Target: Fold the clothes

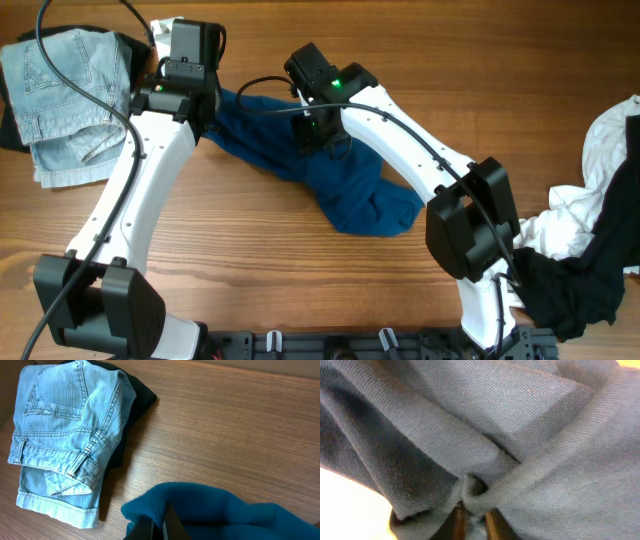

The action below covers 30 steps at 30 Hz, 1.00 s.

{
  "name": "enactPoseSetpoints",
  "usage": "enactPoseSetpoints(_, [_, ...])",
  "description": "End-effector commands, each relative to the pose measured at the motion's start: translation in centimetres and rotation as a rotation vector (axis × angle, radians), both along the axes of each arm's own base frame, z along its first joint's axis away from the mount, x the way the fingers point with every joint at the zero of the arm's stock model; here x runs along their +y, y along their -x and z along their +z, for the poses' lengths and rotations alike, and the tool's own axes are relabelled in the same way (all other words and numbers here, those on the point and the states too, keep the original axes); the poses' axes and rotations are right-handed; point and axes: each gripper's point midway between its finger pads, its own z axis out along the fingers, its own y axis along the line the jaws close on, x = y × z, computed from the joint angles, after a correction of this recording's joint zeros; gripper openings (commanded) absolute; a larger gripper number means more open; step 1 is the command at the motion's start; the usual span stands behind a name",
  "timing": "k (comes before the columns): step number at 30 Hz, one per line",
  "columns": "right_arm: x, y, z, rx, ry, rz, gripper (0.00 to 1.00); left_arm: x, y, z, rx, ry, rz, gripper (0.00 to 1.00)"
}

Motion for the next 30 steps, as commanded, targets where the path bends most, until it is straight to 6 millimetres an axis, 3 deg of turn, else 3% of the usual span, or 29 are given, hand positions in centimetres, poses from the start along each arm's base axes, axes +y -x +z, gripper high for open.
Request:
enactPoseSetpoints(1, [0.2, 0.0, -0.6, 0.012, -0.007, 0.001, 0.04, -0.1, -0.2, 0.5, -0.016, 0.009, 0.001, 0.04])
enactPoseSetpoints(7, [-0.2, -0.5, -0.4, -0.017, 0.011, -0.009, 0.05, -0.1, -0.1, 0.5, -0.011, 0.008, 0.001, 0.04])
enactPoseSetpoints(11, [-2.4, -2.5, 2.7, -0.125, 0.038, -0.062, 0.05, -0.1, -0.1, 0.4, -0.008, 0.008, 0.001, 0.04])
enactPoseSetpoints(14, [-4.2, -3.6, 5.8, -0.197, 0.028, -0.107, 0.05, -0.1, -0.1, 0.4, -0.009, 0.008, 0.001, 0.04])
enactPoseSetpoints(17, [-7.3, -4.9, 9.9, -0.298, 0.033, -0.179, 0.05, -0.1, -0.1, 0.4, -0.009, 0.008, 0.001, 0.04])
enactPoseSetpoints(18, [-9.7, -5.2, 13.2, -0.367, 0.020, -0.228, 0.05, -0.1, -0.1, 0.4, -0.009, 0.008, 0.001, 0.04])
enactPoseSetpoints(19, [-11.0, -5.3, 15.0, -0.406, 0.012, -0.257, 0.05, -0.1, -0.1, 0.4, -0.009, 0.008, 0.001, 0.04])
enactPoseSetpoints(24, [-16.7, -4.6, 22.1, -0.565, -0.012, -0.364, 0.04, -0.1, -0.1, 0.4, -0.009, 0.008, 0.001, 0.04])
enactPoseSetpoints(27, [-20.2, -3.8, 25.6, -0.645, -0.016, -0.410, 0.04, -0.1, -0.1, 0.4, -0.008, 0.008, 0.001, 0.04])
enactPoseSetpoints(29, [-21.6, -3.0, 26.4, -0.642, -0.022, -0.409, 0.04, -0.1, -0.1, 0.4, -0.008, 0.008, 0.001, 0.04])
enactPoseSetpoints(30, [-21.3, -2.5, 26.1, -0.607, -0.058, -0.391, 0.04, -0.1, -0.1, 0.4, -0.008, 0.008, 0.001, 0.04])
